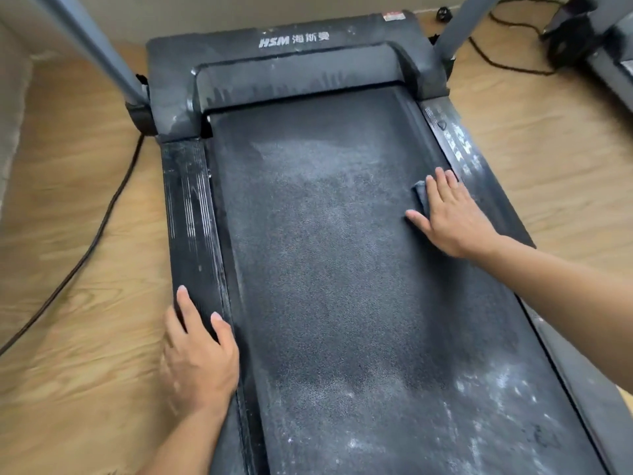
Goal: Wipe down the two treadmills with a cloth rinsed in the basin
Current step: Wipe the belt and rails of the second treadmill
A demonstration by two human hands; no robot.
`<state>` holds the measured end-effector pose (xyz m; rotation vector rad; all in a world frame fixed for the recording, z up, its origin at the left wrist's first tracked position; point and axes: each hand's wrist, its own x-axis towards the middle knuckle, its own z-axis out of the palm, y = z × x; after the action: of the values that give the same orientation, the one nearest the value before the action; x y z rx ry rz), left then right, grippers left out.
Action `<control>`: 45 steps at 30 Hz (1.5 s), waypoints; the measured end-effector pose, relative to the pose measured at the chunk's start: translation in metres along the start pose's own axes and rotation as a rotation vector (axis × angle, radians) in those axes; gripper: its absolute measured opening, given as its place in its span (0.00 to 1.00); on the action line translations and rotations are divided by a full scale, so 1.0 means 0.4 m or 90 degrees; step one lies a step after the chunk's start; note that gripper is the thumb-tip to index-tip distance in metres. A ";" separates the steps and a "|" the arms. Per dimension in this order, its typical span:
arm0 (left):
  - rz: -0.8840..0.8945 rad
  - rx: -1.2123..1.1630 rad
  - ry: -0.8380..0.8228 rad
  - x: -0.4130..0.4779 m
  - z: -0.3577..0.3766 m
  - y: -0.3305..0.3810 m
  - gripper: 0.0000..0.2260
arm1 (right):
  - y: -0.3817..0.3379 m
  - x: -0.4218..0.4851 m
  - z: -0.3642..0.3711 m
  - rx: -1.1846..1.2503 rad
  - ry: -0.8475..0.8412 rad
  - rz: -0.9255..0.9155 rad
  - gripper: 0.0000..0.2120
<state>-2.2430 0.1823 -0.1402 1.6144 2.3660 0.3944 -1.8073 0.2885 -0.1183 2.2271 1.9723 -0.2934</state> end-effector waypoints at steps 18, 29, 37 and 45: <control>-0.022 0.020 -0.081 0.007 -0.032 0.007 0.31 | -0.800 -0.099 0.101 0.076 0.050 -0.313 0.39; -0.012 0.016 -0.052 0.001 -0.011 -0.002 0.32 | -0.072 -0.046 0.028 0.055 -0.018 0.092 0.49; -0.018 0.011 -0.091 0.011 -0.020 0.001 0.32 | -0.358 -0.078 0.052 0.144 0.020 0.044 0.54; -0.015 0.013 -0.060 0.006 -0.021 -0.004 0.30 | -0.639 -0.226 0.116 0.075 -0.007 -0.343 0.43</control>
<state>-2.2482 0.1831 -0.1332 1.5767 2.3237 0.2829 -2.0735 0.2217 -0.1368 1.7004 2.5771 -0.4910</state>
